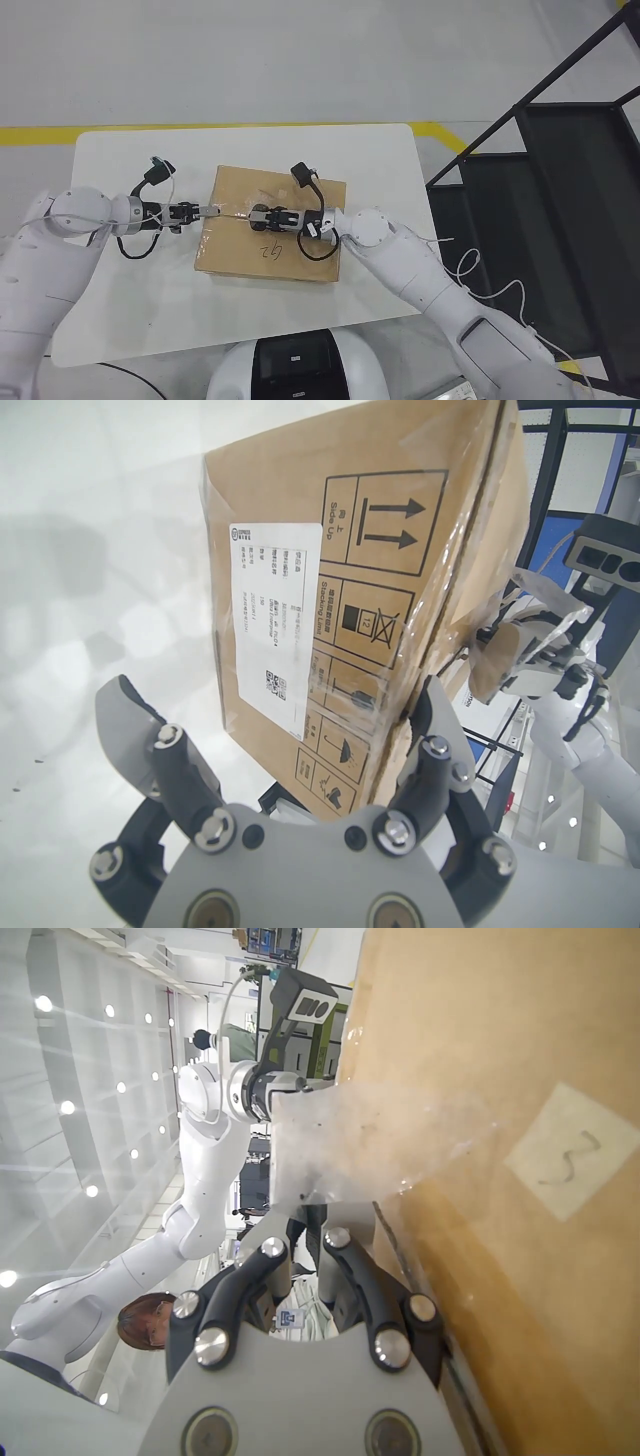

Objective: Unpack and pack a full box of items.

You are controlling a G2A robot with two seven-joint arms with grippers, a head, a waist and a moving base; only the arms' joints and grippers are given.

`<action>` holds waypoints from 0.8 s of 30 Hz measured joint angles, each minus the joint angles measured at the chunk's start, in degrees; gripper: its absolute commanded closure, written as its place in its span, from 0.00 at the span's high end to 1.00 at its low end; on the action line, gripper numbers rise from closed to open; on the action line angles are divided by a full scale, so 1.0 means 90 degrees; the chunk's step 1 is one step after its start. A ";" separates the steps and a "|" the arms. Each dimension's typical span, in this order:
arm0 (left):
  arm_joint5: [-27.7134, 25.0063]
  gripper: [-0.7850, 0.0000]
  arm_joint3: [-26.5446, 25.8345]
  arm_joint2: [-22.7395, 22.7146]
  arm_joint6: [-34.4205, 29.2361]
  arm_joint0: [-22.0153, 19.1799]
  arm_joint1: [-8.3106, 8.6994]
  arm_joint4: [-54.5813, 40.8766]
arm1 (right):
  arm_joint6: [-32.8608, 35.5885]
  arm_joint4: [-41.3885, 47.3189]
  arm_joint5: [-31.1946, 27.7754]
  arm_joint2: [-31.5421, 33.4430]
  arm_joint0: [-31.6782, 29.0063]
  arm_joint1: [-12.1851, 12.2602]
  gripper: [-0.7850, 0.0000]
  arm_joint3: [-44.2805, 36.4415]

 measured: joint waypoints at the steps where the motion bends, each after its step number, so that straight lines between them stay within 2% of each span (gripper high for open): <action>1: 0.0003 1.00 -0.0007 -0.0003 -0.0002 0.0003 0.0000 -0.0002 | -0.0031 -0.0070 0.0019 -0.0020 0.0017 -0.0009 0.00 0.0007; 14: -0.0037 1.00 -0.0112 -0.0091 0.0019 0.0080 0.0015 -0.0068 | -0.0393 -0.0726 0.0446 0.0008 0.0029 -0.0034 0.00 -0.0122; 24: 0.0014 1.00 0.0246 -0.0862 0.0291 0.0211 0.0118 -0.1079 | -0.0357 -0.0927 0.0670 0.0131 -0.0078 -0.0008 0.00 -0.0341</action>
